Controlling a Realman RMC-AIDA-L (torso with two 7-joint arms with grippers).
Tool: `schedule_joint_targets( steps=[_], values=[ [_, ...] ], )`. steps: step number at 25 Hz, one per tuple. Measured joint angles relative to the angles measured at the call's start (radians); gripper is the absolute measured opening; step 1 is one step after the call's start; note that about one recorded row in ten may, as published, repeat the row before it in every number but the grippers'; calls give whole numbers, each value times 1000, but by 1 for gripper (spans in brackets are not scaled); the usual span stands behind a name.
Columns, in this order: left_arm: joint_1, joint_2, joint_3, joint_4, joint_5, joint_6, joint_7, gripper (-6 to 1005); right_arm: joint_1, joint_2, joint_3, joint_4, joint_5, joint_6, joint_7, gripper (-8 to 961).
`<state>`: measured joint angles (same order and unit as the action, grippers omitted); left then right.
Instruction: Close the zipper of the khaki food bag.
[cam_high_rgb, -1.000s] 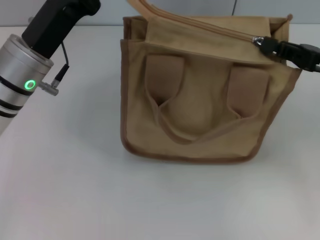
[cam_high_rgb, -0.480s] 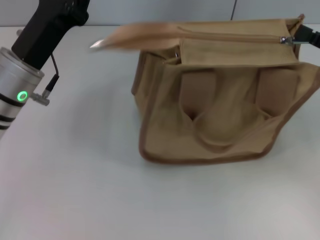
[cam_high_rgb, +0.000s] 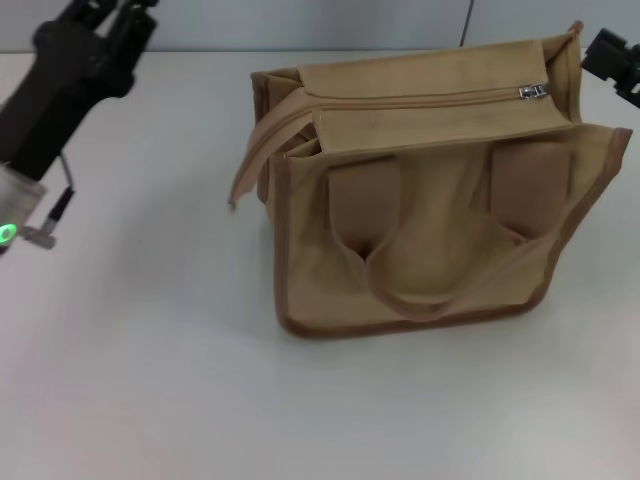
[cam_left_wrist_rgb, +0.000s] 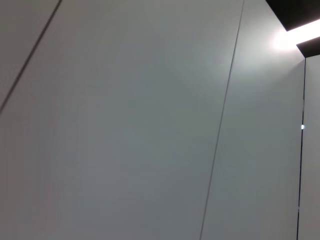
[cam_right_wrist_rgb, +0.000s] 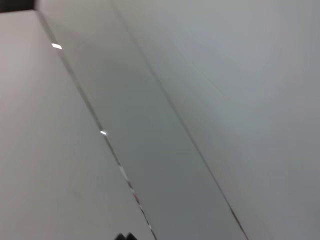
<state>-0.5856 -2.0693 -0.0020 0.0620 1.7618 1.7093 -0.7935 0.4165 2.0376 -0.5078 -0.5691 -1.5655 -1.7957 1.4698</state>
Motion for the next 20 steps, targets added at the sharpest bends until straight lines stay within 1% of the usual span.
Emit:
schedule_joint_targets(
  steps=[1,2,3,4,5,6,7,8,9,10,11,12,13,14,15,16,17,19,20],
  values=[
    [17,2,3,34,0,29,-29,319,-5,5,0,0,10,-15,-19,226],
    [17,2,3,34,0,29,-29,332,-12,8,0,0,17,-30,-39,247],
    [35,3,24,78,8,64,-66,345,-18,12,0,0,21,-48,-61,267],
    [35,3,24,78,8,64,-66,358,-18,12,0,0,21,-48,-61,314],
    [59,4,85,133,21,110,-83,371,-29,26,-2,4,22,-97,-127,361],
    [59,4,85,133,21,110,-83,384,-29,26,-2,4,22,-97,-127,408],
    [74,4,128,161,23,133,-85,396,-35,34,-7,7,22,-122,-171,455],
    [107,6,232,216,27,180,-85,409,-43,43,-45,15,5,-149,-243,502],
    [107,6,232,216,27,180,-85,422,-43,43,-45,15,5,-149,-243,552],
    [125,8,291,241,27,205,-85,435,-42,42,-100,32,-27,-150,-268,603],
    [138,8,333,255,28,221,-83,448,-42,42,-100,32,-27,-150,-268,653],
    [162,10,405,283,28,246,-80,461,-41,41,-123,48,-44,-151,-282,703],
    [186,10,477,311,28,265,-75,474,-41,42,-131,67,-49,-155,-313,708],
    [204,9,524,328,28,269,-73,613,-42,43,-142,91,-54,-158,-357,712],
    [221,8,568,343,28,269,-72,751,-46,45,-176,133,-61,-160,-469,717],
    [241,6,619,355,28,265,-71,752,-46,45,-176,133,-61,-160,-469,721],
    [259,7,665,358,29,259,-64,753,-47,45,-197,152,-64,-157,-517,726],
    [281,10,713,356,30,254,-40,756,-46,45,-238,184,-71,-142,-601,726],
    [300,12,749,356,41,247,9,757,-40,45,-283,210,-90,-119,-662,726]
  ],
)
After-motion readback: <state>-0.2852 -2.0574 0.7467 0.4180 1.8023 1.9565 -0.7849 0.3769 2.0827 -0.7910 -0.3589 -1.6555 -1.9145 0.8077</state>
